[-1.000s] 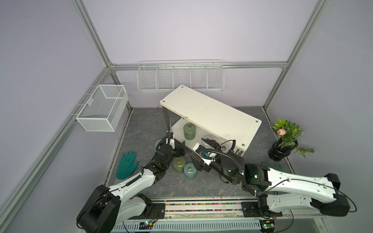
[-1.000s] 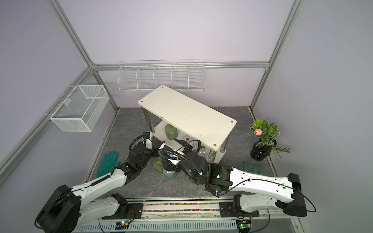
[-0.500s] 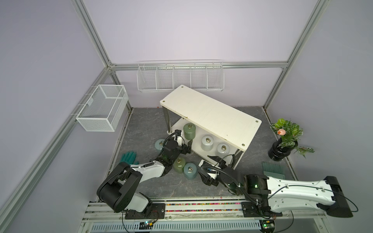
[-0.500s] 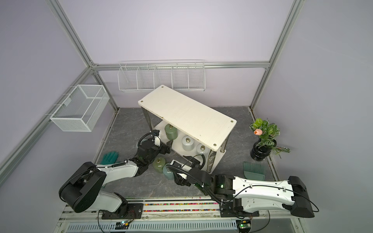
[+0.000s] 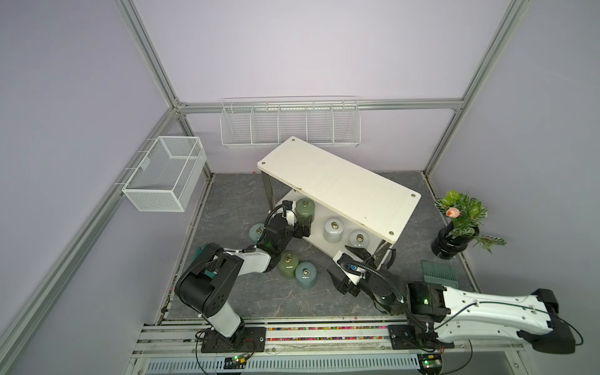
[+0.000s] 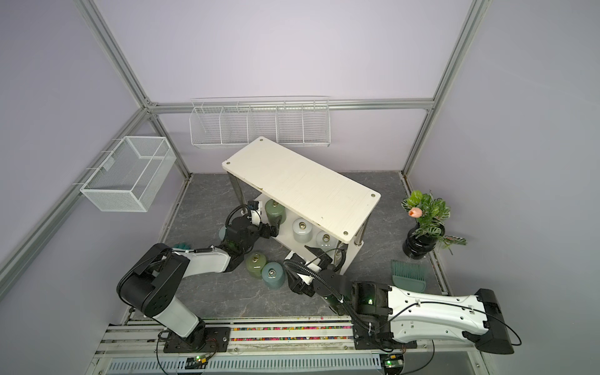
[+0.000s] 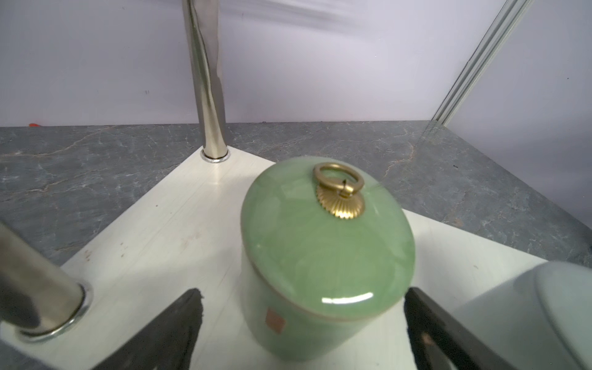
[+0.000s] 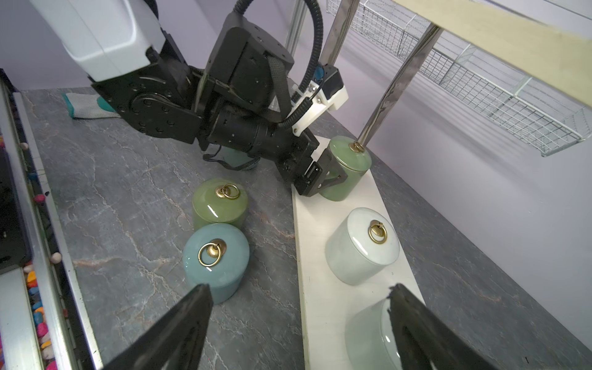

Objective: Remove the tea canisters from the shelf
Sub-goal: Pick up the tea canister from the shelf.

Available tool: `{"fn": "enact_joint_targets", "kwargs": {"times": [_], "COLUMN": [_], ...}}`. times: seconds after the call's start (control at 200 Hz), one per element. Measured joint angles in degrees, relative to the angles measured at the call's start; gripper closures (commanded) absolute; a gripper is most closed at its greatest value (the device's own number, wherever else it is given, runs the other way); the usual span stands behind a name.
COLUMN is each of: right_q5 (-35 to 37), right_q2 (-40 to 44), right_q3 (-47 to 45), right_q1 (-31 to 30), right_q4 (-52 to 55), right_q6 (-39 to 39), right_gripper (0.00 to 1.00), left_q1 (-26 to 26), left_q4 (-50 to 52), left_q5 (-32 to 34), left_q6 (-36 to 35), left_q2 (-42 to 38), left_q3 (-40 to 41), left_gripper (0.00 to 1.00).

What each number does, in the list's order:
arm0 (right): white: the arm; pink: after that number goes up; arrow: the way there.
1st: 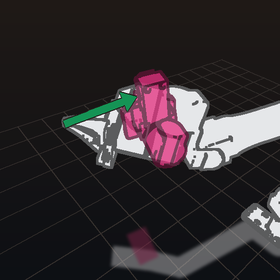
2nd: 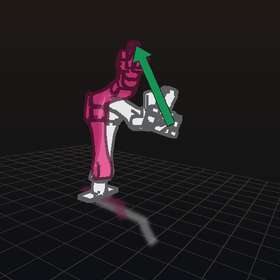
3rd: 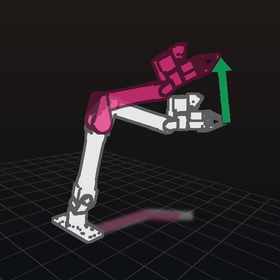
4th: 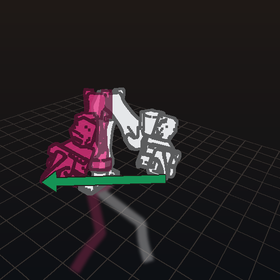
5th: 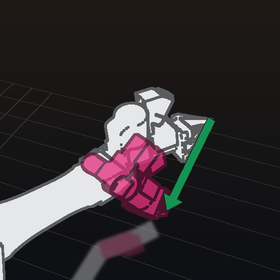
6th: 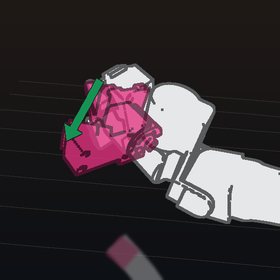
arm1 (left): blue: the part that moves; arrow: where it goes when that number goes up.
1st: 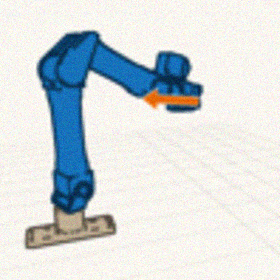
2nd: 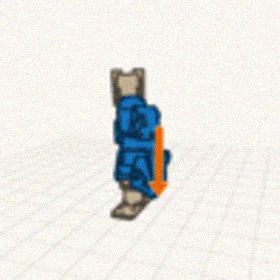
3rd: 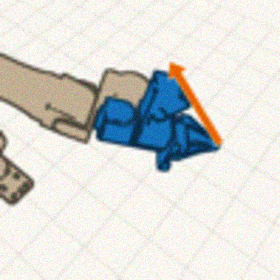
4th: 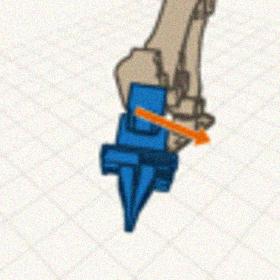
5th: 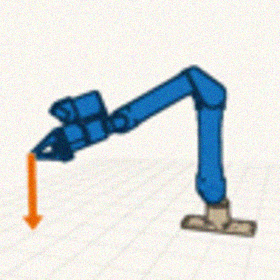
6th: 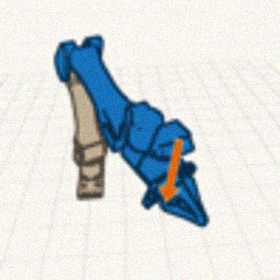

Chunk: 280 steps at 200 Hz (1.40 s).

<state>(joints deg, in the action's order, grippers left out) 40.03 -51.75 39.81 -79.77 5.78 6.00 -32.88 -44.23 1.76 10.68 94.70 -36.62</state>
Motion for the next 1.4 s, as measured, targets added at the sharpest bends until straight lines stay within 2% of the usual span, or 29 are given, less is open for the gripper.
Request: {"fn": "enact_joint_targets", "kwargs": {"times": [0.575, 0.975, 1.399], "right_q5": [0.3, 0.7, 0.7], "right_q2": [-1.4, -1.3, -0.9], "right_q3": [-0.3, -0.5, -0.5], "right_q1": [0.1, 0.3, 0.5], "right_q4": [-1.4, -1.3, -1.2], "right_q6": [0.7, 0.7, 0.7], "right_gripper": [0.11, 0.11, 0.11], "left_q1": [0.4, 0.4, 0.6], "left_q4": [-3.5, -6.6, -6.7], "left_q5": [-3.6, -3.8, -3.4], "left_q6": [2.4, 3.9, 4.2], "left_q2": [8.7, 12.3, 12.5], "left_q3": [-4.9, -7.3, -7.6], "left_gripper": [0.01, 0.00, 0.09]}}
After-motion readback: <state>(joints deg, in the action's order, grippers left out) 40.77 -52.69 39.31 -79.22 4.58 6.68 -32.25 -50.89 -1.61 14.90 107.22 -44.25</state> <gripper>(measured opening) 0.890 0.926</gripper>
